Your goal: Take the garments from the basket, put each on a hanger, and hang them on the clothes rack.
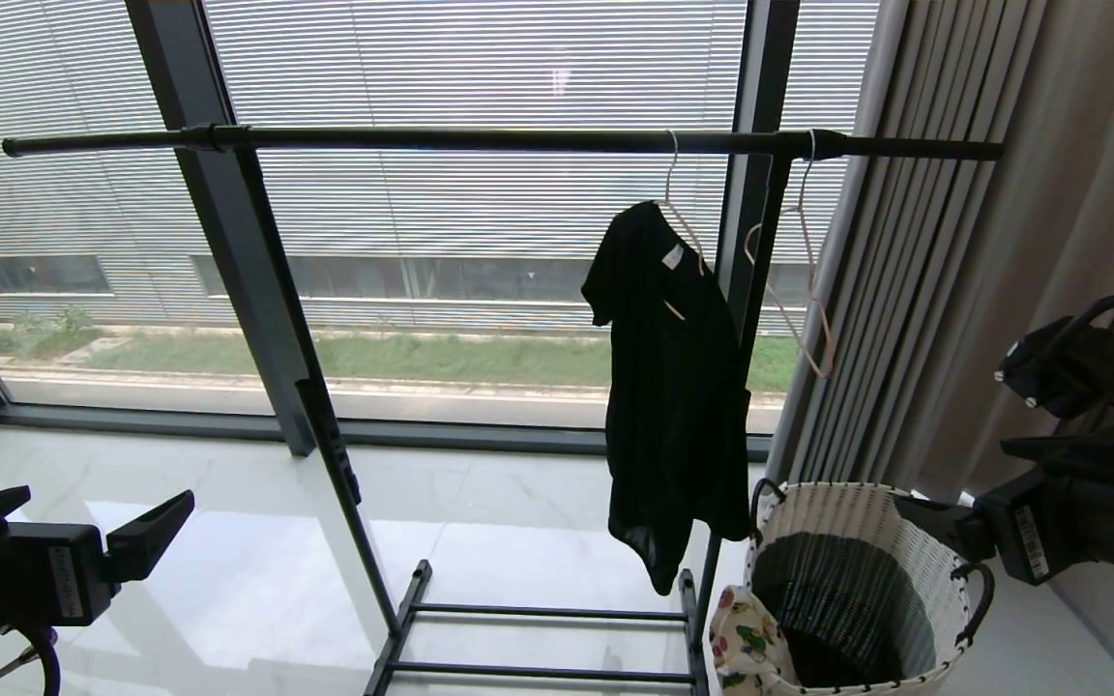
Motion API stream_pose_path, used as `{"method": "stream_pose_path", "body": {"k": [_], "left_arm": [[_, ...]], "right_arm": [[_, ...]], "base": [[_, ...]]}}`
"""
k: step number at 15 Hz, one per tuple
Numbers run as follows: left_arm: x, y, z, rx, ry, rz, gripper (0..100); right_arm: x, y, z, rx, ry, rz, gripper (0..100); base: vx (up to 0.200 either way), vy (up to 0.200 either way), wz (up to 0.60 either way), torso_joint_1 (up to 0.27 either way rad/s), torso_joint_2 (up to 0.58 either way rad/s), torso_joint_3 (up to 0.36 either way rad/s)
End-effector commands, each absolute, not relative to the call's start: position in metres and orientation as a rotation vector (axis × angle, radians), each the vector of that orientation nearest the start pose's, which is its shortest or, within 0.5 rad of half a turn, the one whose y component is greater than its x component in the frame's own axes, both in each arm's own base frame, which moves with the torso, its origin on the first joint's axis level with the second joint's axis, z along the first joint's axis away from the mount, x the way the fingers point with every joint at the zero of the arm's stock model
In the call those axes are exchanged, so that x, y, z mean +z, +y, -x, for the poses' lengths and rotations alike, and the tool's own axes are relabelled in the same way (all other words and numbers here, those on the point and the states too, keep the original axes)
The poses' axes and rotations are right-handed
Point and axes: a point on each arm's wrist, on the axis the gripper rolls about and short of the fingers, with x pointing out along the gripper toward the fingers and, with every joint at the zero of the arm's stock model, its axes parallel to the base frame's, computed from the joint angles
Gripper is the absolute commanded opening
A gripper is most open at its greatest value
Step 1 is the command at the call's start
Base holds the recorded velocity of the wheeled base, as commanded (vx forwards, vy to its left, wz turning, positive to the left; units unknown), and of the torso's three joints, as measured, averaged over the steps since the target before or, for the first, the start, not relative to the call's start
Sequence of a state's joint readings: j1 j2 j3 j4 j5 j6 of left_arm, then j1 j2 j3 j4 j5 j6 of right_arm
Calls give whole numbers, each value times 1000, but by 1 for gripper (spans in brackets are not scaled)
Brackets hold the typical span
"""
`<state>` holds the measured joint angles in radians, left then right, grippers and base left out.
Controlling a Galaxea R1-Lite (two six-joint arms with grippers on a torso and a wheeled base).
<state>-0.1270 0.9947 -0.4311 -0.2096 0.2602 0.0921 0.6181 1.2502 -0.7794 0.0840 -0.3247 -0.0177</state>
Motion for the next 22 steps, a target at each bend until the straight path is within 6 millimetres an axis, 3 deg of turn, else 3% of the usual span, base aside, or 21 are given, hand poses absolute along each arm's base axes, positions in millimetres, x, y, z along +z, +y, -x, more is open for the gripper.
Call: {"method": "stream_pose_path", "body": {"k": [1,12,14,19,22], "left_arm": [[184,-9,-119,116,363,-161,100],[184,-9,-115,115,351,-163,100],[185,-9,-114,114,345,-163,100],[186,-9,-114,114,341,-163,100],[186,-9,-116,114,345,-163,100]], "right_arm": [[218,98,-150,286,496,274,100],[198,89,-138,287,534,364,100],[190,85,-139,297,549,445,100],[171,90,-144,341,627,462,100],[147,104,-162,339,702,453,100]], "base": [[0,0,0,-217,496,286],[0,0,0,-175,459,281],[200,0,0,-46,146,103],[200,0,0,-7,32,18],[200,0,0,-4,2,-1]]}}
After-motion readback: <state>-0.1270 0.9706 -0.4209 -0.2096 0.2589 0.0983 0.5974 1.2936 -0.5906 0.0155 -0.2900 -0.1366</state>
